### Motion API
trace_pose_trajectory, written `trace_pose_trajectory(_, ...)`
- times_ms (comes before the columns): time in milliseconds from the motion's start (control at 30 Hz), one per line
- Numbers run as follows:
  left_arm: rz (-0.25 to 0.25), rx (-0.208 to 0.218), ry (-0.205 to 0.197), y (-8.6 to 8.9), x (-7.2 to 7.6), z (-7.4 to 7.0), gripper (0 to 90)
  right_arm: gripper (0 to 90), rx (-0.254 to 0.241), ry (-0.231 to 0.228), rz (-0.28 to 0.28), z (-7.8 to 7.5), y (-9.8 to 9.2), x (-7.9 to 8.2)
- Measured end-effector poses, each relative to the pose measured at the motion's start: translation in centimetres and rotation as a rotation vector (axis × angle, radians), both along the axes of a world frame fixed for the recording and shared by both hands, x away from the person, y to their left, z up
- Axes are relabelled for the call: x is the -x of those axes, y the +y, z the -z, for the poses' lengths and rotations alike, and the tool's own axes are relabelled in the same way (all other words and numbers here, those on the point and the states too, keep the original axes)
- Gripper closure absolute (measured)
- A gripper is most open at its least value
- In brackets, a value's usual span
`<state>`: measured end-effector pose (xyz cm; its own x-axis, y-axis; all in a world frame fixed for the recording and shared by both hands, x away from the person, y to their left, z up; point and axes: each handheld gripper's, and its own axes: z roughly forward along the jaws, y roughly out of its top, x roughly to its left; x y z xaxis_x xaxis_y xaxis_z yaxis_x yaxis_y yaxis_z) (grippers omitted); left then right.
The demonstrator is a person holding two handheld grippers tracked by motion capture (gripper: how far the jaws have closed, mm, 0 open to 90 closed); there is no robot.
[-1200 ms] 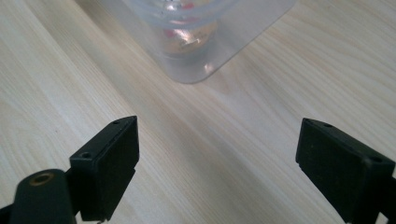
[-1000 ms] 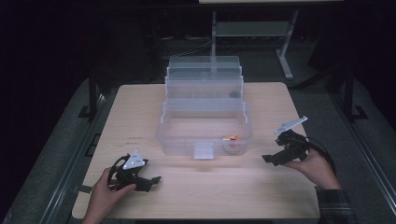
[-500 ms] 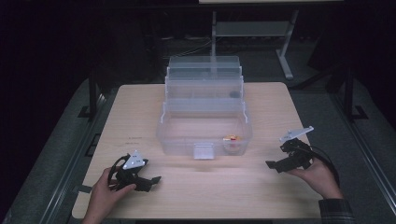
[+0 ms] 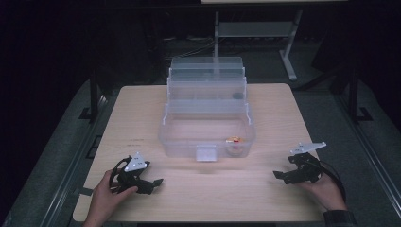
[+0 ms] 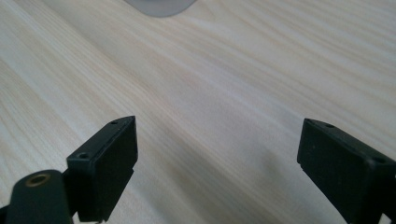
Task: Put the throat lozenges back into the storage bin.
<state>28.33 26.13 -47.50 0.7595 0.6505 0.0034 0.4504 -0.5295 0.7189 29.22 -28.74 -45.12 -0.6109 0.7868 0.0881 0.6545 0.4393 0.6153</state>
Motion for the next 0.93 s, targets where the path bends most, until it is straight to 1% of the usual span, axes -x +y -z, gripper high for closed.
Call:
trace_pose_trajectory(100,0.000,0.000,0.000,0.0,0.0,0.0,12.2,11.8,-0.010,0.009,0.012,0.4,-0.2,0.3)
trace_pose_trajectory(133,0.000,0.000,0.000,0.0,0.0,0.0,12.2,11.8,-0.015,-0.001,0.021,0.9,-0.4,0.5)
trace_pose_trajectory(300,0.000,0.000,0.000,0.0,0.0,0.0,12.2,11.8,-0.025,-0.011,0.027,1.6,-0.8,0.7)
trace_pose_trajectory(333,0.000,0.000,0.000,0.0,0.0,0.0,12.2,11.8,-0.017,-0.034,0.029,1.9,-0.9,0.8)
trace_pose_trajectory(367,0.000,0.000,0.000,0.0,0.0,0.0,12.2,11.8,-0.017,-0.034,0.029,1.9,-0.9,0.8)
trace_pose_trajectory(433,0.000,0.000,0.000,0.0,0.0,0.0,12.2,11.9,-0.013,-0.054,0.034,2.2,-1.0,1.0)
trace_pose_trajectory(533,0.000,-0.001,0.000,0.0,0.0,0.0,12.2,12.0,-0.014,-0.066,0.034,2.3,-1.0,1.1)
trace_pose_trajectory(633,0.001,-0.001,0.000,0.0,0.0,0.0,12.2,12.1,-0.008,-0.089,0.037,2.5,-0.9,1.4)
trace_pose_trajectory(667,0.000,-0.001,0.000,0.0,0.0,0.0,12.2,12.2,-0.004,-0.104,0.035,2.7,-0.9,1.5)
trace_pose_trajectory(800,0.001,-0.001,0.000,0.0,0.0,0.0,12.2,12.1,-0.013,-0.113,0.036,2.8,-1.0,1.6)
trace_pose_trajectory(933,0.001,-0.001,0.000,0.0,0.0,0.0,12.2,12.1,-0.030,-0.137,0.037,3.0,-1.2,1.9)
